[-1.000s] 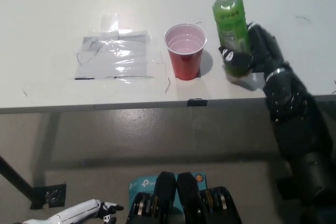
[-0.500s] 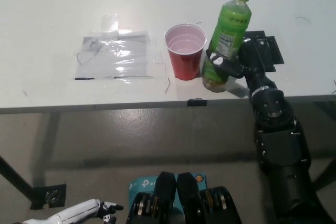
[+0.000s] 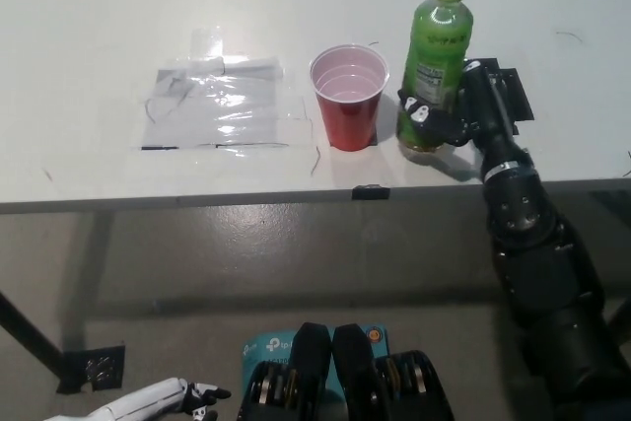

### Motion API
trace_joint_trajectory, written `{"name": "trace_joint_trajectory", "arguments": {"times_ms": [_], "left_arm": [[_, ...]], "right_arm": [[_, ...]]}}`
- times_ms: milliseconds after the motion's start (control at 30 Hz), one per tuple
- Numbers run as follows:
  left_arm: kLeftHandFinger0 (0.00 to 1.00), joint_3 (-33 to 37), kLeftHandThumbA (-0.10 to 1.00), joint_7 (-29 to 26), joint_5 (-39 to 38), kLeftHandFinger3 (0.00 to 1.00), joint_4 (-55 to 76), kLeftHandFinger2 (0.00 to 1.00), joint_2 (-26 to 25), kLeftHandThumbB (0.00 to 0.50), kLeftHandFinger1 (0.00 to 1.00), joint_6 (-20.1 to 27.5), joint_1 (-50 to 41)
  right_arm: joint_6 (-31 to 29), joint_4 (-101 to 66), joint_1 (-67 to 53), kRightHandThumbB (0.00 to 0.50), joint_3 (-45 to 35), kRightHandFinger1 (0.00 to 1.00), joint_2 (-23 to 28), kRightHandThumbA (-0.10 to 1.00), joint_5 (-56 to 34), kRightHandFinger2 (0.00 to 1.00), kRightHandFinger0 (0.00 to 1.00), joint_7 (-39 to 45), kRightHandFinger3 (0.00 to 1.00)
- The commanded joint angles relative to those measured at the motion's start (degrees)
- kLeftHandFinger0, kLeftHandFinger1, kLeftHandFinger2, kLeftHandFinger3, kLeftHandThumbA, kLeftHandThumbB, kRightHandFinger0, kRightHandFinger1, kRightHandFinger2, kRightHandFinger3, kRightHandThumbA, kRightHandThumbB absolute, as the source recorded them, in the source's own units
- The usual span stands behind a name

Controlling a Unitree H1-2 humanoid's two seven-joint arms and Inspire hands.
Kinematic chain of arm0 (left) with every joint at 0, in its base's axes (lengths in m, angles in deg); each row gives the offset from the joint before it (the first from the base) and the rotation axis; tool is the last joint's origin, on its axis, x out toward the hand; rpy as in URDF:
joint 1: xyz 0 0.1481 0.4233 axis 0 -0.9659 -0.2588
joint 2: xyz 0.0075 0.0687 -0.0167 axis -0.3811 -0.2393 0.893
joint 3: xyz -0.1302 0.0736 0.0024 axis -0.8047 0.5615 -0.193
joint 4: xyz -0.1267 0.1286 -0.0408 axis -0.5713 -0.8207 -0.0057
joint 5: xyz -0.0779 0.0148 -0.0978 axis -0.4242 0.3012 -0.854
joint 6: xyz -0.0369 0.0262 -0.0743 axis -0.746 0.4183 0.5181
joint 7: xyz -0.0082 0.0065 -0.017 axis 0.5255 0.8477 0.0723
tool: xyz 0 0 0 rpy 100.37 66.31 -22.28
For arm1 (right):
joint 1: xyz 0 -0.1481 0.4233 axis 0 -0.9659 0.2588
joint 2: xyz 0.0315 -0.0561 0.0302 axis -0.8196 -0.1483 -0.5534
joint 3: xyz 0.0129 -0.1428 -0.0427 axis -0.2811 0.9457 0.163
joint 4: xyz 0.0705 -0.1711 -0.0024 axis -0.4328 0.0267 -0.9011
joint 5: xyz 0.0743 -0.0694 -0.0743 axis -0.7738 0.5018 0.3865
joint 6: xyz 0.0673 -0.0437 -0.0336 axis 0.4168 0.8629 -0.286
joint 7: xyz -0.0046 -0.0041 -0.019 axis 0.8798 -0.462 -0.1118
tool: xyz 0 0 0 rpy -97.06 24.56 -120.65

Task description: The robot uses its right hand to pick up a bottle kept in the middle of the desk and tilt it into a cup kept next to it to pour water out

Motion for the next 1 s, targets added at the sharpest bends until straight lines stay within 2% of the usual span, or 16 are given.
{"name": "trace_joint_trajectory", "arguments": {"times_ms": [0,167,200,333,400,467,600,633,733,767,867,967], "left_arm": [[1.0,-1.79,1.0,-0.64,-0.52,1.0,0.81,1.0,-1.01,0.404,1.0,0.63,0.74],[1.0,-1.71,1.0,-0.45,-0.11,1.0,1.39,1.0,-1.17,0.415,1.0,-0.13,1.05],[1.0,-1.62,1.0,-0.46,0.1,1.0,1.48,1.0,-1.21,0.415,1.0,-0.08,1.07],[1.0,-1.62,1.0,-0.49,0.04,1.0,1.07,1.0,-1.15,0.413,1.0,0.49,1.06],[1.0,-1.64,1.0,-0.34,-0.12,1.0,1.23,1.0,-1.11,0.415,1.0,-0.11,1.11],[1.0,-2.09,1.0,-0.35,-0.37,1.0,1.56,1.0,-1.38,0.427,1.0,-0.47,1.03],[1.0,-2.18,1.0,-0.62,-0.16,1.0,1.44,1.0,-1.29,0.41,1.0,0.59,0.86],[1.0,-2.2,1.0,-0.57,-0.15,1.0,1.44,1.0,-1.37,0.412,1.0,0.8,0.91],[1.0,-2.45,1.0,-0.52,-0.33,1.0,1.44,1.0,-1.44,0.409,1.0,0.63,0.86],[1.0,-2.45,1.0,-0.5,-0.29,1.0,1.57,1.0,-1.44,0.427,1.0,0.19,0.86],[1.0,-2.18,1.0,-0.57,0.42,1.0,1.53,1.0,-1.63,0.419,1.0,0.6,0.77],[1.0,-2.33,1.0,-0.53,0.21,1.0,1.58,1.0,-1.63,0.415,1.0,0.79,0.71]], "right_arm": [[-13.67,0.61,6.82,0.257,6.0,0.0,4.19,-0.1,5.69,0.0,0.0,-11.07,0.22],[-14.34,3.03,7.23,0.262,7.56,0.0,4.19,-0.1,4.0,0.04,0.0,-13.54,0.18],[-14.35,3.22,7.24,0.28,7.8,0.0,4.22,-0.1,3.81,0.04,0.0,-13.79,0.17],[-14.36,4.08,5.75,0.298,7.84,0.0,2.83,-0.1,0.46,0.0,0.0,-14.65,0.25],[-14.36,4.66,5.08,0.262,8.0,0.0,2.08,-0.1,-1.13,0.0,0.0,-15.67,0.26],[-14.36,6.44,5.03,0.251,8.09,0.0,0.79,-0.1,-1.42,0.0,0.0,-18.14,0.26],[-14.36,7.2,4.3,0.201,8.51,0.0,-0.04,-0.1,-4.03,0.0,0.0,-20.06,0.27],[-14.36,7.48,4.37,0.167,7.74,0.0,-0.5,-0.1,-5.24,0.0,0.0,-19.7,0.28],[-14.36,7.95,4.39,0.126,7.73,0.0,-0.93,-0.1,-6.61,0.0,0.0,-21.08,0.27],[-14.36,8.04,4.29,0.106,7.76,0.0,-0.96,-0.1,-6.88,0.0,0.0,-21.24,0.29],[-14.36,8.19,4.17,0.093,8.58,0.0,-0.56,-0.1,-6.66,0.0,0.0,-21.96,0.28],[-14.36,8.83,4.34,0.102,9.38,0.0,0.31,-0.1,-7.04,0.0,0.0,-22.21,0.27]]}}
